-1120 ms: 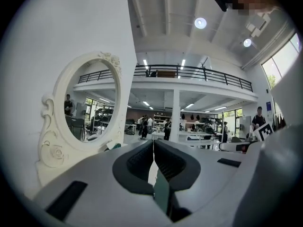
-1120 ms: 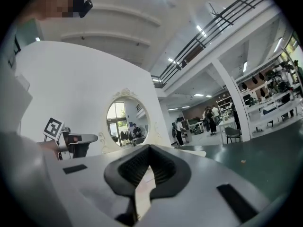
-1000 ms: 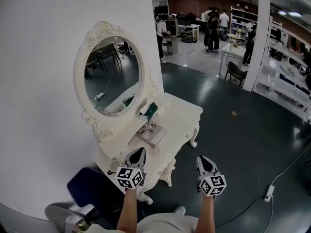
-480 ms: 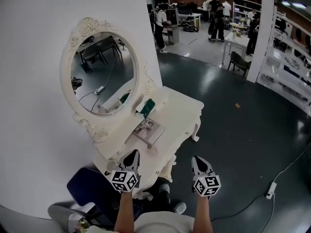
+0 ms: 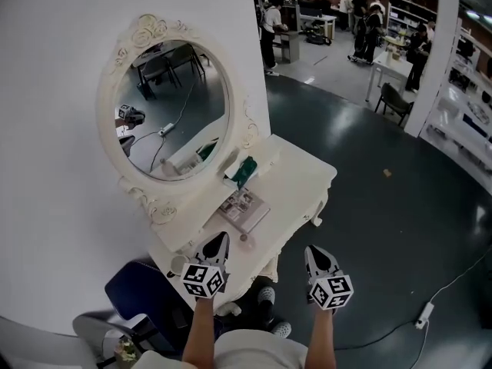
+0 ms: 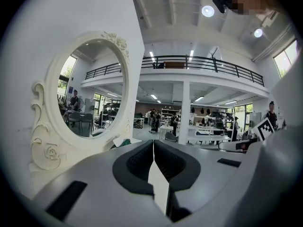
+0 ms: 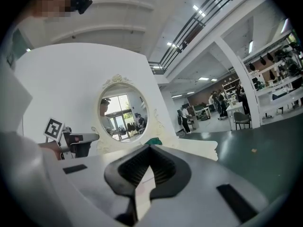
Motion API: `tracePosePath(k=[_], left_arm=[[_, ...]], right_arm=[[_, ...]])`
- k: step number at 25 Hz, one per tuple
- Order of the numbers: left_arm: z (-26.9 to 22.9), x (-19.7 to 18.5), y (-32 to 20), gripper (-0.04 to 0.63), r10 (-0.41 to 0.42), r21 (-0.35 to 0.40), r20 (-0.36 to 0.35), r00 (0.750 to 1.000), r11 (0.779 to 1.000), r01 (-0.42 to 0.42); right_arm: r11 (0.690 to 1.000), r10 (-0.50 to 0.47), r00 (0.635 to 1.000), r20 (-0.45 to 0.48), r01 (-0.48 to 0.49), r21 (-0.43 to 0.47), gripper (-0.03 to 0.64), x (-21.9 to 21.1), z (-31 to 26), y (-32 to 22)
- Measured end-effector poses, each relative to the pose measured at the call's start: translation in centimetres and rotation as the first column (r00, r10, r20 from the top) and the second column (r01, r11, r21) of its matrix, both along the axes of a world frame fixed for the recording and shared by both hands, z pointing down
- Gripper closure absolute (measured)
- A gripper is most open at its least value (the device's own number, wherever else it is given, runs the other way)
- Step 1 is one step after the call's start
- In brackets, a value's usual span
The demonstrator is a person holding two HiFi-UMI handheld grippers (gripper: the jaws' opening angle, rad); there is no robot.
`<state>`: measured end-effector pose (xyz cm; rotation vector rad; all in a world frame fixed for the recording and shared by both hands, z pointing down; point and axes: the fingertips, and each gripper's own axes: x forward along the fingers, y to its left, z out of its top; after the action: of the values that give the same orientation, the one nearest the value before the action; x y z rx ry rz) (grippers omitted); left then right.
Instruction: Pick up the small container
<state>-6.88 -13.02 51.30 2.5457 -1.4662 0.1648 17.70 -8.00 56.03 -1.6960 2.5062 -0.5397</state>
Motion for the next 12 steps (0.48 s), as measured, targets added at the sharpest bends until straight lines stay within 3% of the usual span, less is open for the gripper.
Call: tracePosePath(k=[6,12], left_arm=[[1.3,-0.6,-3.9,0.566,-0.008,-0.006,0.003,1.0,1.0,0.008],[3.3,-1.0,-7.4,0.566,0.041,-0.058,-0.021,0.999,0.997,-0.042]], right_arm=[[0.999,-0.045,0.999,-0.026,0.045,-0.009,0.601,-1.4,0.4,-4.1],[0.999,-0.031,0.995,-0.094,0.028,-0.027,0.601,-2.5,0.1,-8.5]])
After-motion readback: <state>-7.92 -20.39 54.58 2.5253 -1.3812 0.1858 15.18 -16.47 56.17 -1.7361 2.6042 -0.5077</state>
